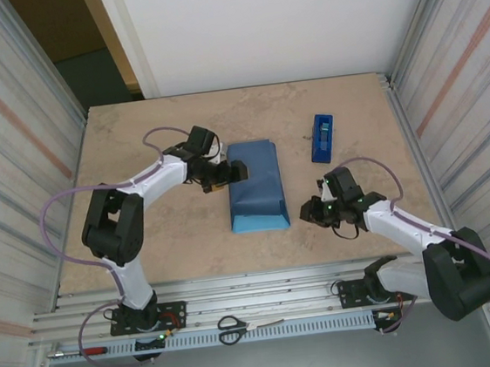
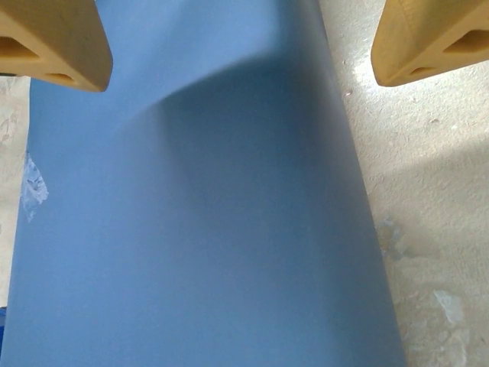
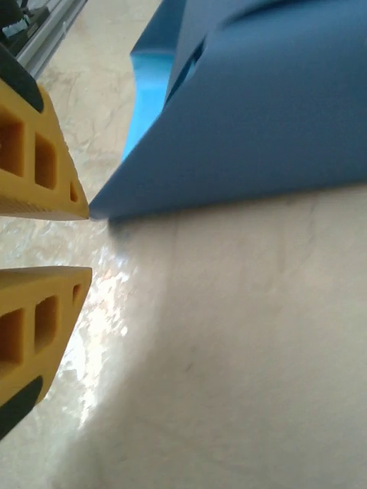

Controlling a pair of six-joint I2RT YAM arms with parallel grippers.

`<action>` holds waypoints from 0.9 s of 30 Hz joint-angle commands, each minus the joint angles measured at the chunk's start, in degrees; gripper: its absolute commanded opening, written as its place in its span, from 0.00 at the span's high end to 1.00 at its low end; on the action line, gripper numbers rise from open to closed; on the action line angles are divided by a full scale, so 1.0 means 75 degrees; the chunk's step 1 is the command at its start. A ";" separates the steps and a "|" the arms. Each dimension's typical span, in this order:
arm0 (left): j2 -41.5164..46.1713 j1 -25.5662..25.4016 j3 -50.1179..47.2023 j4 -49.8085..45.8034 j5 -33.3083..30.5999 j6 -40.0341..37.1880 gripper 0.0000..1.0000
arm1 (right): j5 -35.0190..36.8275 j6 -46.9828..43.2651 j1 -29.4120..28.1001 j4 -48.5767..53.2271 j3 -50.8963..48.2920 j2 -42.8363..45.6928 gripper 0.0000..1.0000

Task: Wrap the gift box in paper

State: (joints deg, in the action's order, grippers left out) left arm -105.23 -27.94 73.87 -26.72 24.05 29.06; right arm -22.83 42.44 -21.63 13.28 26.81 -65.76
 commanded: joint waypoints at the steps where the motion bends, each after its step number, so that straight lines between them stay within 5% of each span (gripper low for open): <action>1: -0.0124 0.0034 -0.0106 -0.0078 0.0227 -0.0212 0.14 | -0.0499 0.0477 0.0106 -0.0872 -0.0121 -0.0168 0.81; 11: -0.0336 0.0058 -0.0391 0.0081 0.0171 -0.0087 0.21 | -0.1100 0.0858 0.0005 -0.2579 -0.0139 -0.1815 0.87; 27: -0.0360 0.0058 -0.0699 0.0244 0.0098 0.0062 0.24 | -0.1115 0.1484 -0.0514 -0.3622 -0.0069 -0.2570 0.85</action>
State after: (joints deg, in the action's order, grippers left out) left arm -106.61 -27.66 70.72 -23.20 26.94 28.95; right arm -31.35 51.81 -24.95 -12.10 25.82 -84.47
